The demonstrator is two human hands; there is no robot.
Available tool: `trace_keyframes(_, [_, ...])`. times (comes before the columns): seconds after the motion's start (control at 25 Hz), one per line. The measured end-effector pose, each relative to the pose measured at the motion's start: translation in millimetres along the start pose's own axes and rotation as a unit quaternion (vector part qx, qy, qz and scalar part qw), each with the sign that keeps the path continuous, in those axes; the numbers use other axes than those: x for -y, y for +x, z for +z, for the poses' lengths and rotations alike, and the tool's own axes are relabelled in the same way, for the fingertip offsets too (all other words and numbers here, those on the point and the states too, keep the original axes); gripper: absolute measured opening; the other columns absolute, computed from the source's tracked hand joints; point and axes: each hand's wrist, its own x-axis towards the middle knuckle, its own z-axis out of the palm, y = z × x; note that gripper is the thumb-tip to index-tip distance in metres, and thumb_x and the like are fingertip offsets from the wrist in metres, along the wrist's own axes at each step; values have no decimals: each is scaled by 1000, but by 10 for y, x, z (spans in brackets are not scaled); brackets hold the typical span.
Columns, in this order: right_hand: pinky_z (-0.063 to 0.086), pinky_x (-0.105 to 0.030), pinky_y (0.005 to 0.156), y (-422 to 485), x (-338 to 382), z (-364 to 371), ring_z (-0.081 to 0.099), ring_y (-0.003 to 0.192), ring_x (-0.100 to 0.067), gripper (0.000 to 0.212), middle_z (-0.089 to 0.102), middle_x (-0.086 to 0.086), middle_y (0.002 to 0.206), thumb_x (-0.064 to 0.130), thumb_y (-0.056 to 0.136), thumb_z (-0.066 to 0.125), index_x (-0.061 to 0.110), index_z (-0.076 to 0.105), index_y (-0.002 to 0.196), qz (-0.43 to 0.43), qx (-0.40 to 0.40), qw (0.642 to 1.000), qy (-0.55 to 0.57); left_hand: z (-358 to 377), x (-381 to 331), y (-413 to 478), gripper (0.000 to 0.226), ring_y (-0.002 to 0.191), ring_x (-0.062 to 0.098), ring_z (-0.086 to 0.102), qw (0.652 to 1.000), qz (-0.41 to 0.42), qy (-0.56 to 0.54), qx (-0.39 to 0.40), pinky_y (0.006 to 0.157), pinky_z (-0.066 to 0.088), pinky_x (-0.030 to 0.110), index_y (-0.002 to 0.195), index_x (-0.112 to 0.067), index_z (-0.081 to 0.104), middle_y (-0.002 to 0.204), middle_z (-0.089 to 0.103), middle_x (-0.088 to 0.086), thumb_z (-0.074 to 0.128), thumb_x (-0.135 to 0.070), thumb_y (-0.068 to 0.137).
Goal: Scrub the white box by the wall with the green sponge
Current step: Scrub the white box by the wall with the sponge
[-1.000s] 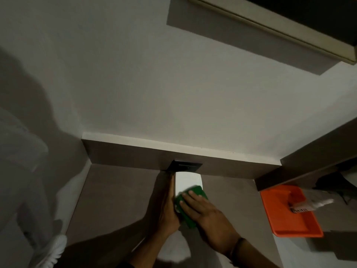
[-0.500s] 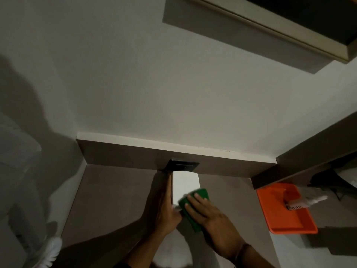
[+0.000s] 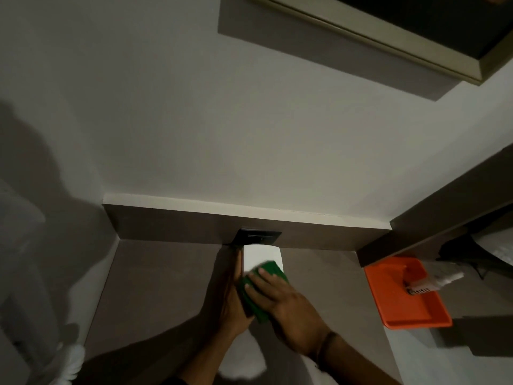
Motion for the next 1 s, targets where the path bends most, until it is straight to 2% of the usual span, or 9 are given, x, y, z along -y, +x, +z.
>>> trace_keyframes(0.04, [25,-47,124,-187,-57,-1,14,158,-22,77,17,5,171,11,94,49,34,18,161,12,-6,1000,6,-98,-34,17,62,133,31,62,999,13,-44,4,113,51,54,151,-40,46,151,56,25,65,-37,93])
trace_keyframes(0.12, [32,-47,123,-265,-276,-56,15,157,-21,82,18,5,170,5,92,53,33,20,161,71,-29,997,13,-202,100,204,101,133,14,61,994,30,-100,35,111,55,45,156,-40,35,150,59,4,86,-53,69])
trace_keyframes(0.28, [23,-45,128,496,-402,-297,17,157,-27,68,22,-2,169,6,99,45,25,25,161,166,-36,984,53,-244,205,246,135,142,7,40,993,29,-101,46,116,40,35,165,-31,14,157,39,-12,98,-44,60])
trace_keyframes(0.4, [19,-49,128,650,-184,-241,15,157,-29,72,20,-4,170,22,97,56,26,23,161,96,2,995,17,-180,156,202,117,143,16,40,998,7,-60,26,120,35,37,162,-16,26,155,41,-4,96,-25,69])
trace_keyframes(0.52, [20,-48,125,21,-30,6,15,157,-25,66,18,3,170,21,99,40,34,20,161,12,-4,1000,8,-219,235,222,83,141,33,55,998,8,-53,19,118,45,44,154,-11,43,152,56,16,84,-17,83])
trace_keyframes(0.68, [28,-49,125,-259,-387,-62,12,158,-23,74,15,5,170,6,96,45,33,20,161,111,-27,993,39,-252,153,219,122,138,11,54,989,31,-135,56,111,52,36,163,-29,21,154,51,-2,98,-27,68])
trace_keyframes(0.8, [26,-48,126,345,-459,-243,18,156,-28,68,23,-2,169,3,97,45,23,29,160,169,-40,982,78,-267,123,218,132,143,15,47,989,30,-135,50,116,47,41,165,-26,15,160,43,0,100,-29,64])
trace_keyframes(0.92, [20,-52,128,629,-300,-266,16,156,-29,71,23,-6,169,20,95,55,21,27,160,126,-7,990,57,-261,118,202,124,145,12,39,993,25,-108,41,118,38,36,164,-19,19,159,38,-5,98,-23,68])
trace_keyframes(1.0, [18,-51,127,368,-118,-123,14,157,-27,69,21,-4,169,30,96,49,24,25,161,61,4,998,28,-246,130,183,95,146,20,43,997,22,-75,17,117,38,36,156,-13,39,152,50,4,91,-16,76])
